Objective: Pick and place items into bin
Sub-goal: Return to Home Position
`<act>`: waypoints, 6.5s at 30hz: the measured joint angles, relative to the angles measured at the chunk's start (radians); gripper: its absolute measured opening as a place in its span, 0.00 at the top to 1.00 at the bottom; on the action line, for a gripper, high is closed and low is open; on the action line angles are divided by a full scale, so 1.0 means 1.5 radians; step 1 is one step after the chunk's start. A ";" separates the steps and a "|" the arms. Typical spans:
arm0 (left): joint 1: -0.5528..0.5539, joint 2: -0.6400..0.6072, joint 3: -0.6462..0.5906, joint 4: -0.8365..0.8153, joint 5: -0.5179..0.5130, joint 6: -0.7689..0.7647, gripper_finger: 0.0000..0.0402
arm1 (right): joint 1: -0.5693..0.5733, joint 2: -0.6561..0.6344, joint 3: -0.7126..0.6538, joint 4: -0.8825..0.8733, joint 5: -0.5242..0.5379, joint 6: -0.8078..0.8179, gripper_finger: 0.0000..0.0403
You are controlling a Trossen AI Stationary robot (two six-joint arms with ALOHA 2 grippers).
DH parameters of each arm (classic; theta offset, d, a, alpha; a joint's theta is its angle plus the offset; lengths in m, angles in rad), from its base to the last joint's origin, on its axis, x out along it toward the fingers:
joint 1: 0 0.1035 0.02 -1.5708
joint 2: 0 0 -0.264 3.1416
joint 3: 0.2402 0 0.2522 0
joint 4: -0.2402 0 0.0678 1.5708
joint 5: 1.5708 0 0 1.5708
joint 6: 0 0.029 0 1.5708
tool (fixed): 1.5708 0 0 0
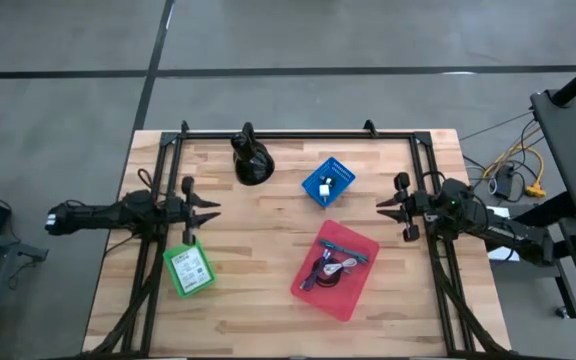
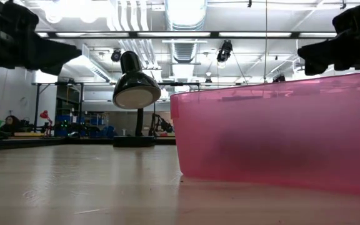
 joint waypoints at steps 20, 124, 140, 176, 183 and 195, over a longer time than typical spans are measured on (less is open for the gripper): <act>0.000 0.010 -0.004 0.006 -0.004 -0.019 0.99 | 0.086 0.029 -0.017 0.077 0.220 0.036 0.98; -0.003 0.079 -0.007 0.016 0.018 -0.016 1.00 | 0.200 0.005 -0.017 0.011 0.319 0.017 0.98; -0.003 0.081 -0.007 0.016 0.018 -0.016 1.00 | 0.199 0.005 -0.017 0.011 0.319 0.017 0.98; -0.003 0.087 -0.007 0.017 0.018 -0.016 1.00 | 0.199 0.005 -0.017 0.011 0.319 0.017 0.98; -0.003 0.087 -0.007 0.017 0.018 -0.016 1.00 | 0.200 0.005 -0.017 0.011 0.319 0.017 0.98; -0.003 0.087 -0.007 0.017 0.018 -0.016 1.00 | 0.200 0.005 -0.017 0.011 0.319 0.017 0.98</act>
